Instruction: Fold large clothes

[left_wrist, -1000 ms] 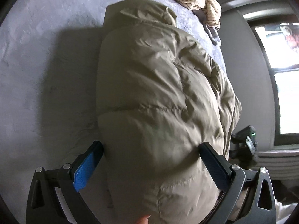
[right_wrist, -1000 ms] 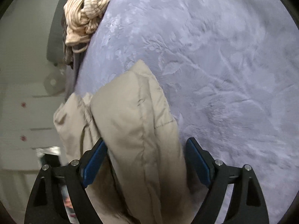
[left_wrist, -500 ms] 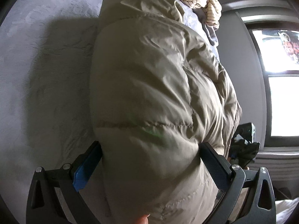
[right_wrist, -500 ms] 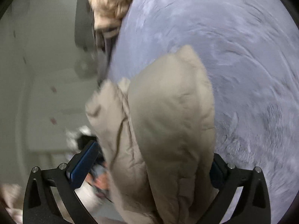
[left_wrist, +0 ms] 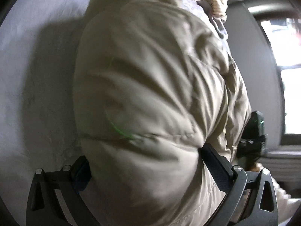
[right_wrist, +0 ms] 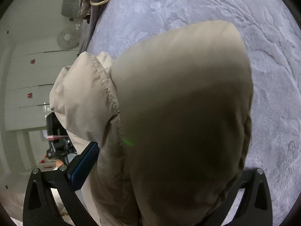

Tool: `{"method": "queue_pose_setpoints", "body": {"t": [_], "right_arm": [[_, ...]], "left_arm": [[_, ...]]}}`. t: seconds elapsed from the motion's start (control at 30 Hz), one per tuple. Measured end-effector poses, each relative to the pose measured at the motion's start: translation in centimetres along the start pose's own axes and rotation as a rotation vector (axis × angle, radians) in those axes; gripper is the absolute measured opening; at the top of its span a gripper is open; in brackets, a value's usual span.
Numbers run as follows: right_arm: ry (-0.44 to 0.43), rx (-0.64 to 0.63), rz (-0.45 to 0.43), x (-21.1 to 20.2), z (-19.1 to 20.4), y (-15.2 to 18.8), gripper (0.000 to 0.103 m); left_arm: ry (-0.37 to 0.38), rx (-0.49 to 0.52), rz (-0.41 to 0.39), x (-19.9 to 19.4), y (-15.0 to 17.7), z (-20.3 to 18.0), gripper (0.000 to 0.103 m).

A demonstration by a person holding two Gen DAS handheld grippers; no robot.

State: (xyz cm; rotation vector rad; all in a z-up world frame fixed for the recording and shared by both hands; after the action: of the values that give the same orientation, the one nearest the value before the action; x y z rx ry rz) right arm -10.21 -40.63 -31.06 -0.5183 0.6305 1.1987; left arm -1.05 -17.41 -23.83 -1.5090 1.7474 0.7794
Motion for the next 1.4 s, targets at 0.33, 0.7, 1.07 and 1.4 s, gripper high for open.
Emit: {"method": "queue_pose_setpoints", "body": {"t": [0.33,0.7,1.07,1.4], "right_arm": [[0.075,0.043,-0.020,0.8,0.4,-0.5,0.103],[0.110,0.072,-0.136,-0.8,3.3,0.2,0.050],[0.029,0.037,-0.163,1.1,10.6,-2.4,0.043],[-0.062,-0.061,-0.139,9.1,18.2,-11.6,0.043]], "left_arm": [[-0.089,0.048,-0.061,0.1,0.0,-1.9,0.103],[-0.019,0.165,-0.038,-2.3,0.2,-3.1,0.075],[0.018,0.182,-0.147,-9.7,-4.3,-1.0,0.071],[-0.064,0.127,-0.304,-16.4,-14.7,6.6,0.071]]}}
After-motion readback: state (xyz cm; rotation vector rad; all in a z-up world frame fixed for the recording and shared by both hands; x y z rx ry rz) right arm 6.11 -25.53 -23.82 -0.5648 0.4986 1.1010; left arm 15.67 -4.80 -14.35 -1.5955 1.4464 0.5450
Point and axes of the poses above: each gripper's, at about its wrist camera, not at the fingertips, and x roughly the way its jaws point, z to its left, y to its underside, the point moved 8 cm from there along x, roughly the way its jaws point, and after that the axes turned 4 degrees about -x, right-handed, at the moved point
